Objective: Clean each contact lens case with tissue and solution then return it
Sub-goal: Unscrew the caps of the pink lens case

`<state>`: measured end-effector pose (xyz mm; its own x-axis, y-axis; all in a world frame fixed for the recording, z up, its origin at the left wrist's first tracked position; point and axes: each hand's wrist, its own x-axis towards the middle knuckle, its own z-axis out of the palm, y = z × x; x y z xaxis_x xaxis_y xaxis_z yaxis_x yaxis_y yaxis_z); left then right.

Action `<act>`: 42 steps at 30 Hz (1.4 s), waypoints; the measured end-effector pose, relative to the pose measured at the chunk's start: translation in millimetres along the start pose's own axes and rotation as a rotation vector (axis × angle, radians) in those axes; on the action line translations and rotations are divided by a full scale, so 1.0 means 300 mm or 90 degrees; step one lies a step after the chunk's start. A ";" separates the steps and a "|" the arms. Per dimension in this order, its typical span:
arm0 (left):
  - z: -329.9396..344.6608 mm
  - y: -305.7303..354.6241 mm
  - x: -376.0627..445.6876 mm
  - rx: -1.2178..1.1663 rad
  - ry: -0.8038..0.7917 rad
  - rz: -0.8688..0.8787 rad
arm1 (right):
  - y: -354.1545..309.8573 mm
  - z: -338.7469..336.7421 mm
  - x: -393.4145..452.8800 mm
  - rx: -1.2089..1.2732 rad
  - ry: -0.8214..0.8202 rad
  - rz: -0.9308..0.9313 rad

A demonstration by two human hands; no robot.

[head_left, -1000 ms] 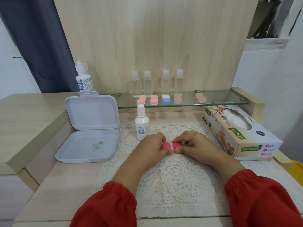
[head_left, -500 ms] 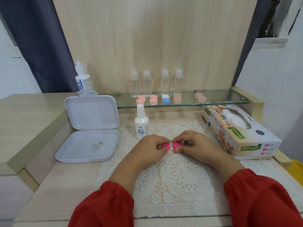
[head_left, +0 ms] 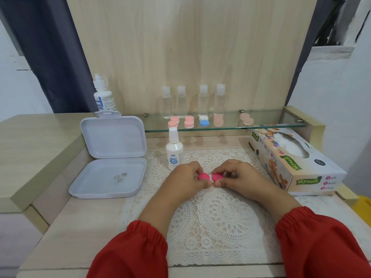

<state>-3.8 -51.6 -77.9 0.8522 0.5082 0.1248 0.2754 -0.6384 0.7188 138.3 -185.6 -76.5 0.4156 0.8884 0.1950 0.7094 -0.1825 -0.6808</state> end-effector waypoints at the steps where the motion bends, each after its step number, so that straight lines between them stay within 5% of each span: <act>1: 0.000 -0.001 -0.001 -0.003 -0.008 0.000 | 0.000 0.000 0.000 0.002 0.001 0.001; 42: -0.004 -0.002 -0.003 -0.049 0.007 0.009 | -0.006 -0.002 -0.002 -0.009 0.002 0.004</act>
<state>-5.1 -51.1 -77.6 0.8510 0.5056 0.1423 0.2282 -0.6000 0.7668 137.1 -186.2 -74.9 0.4219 0.8860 0.1923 0.7144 -0.1943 -0.6722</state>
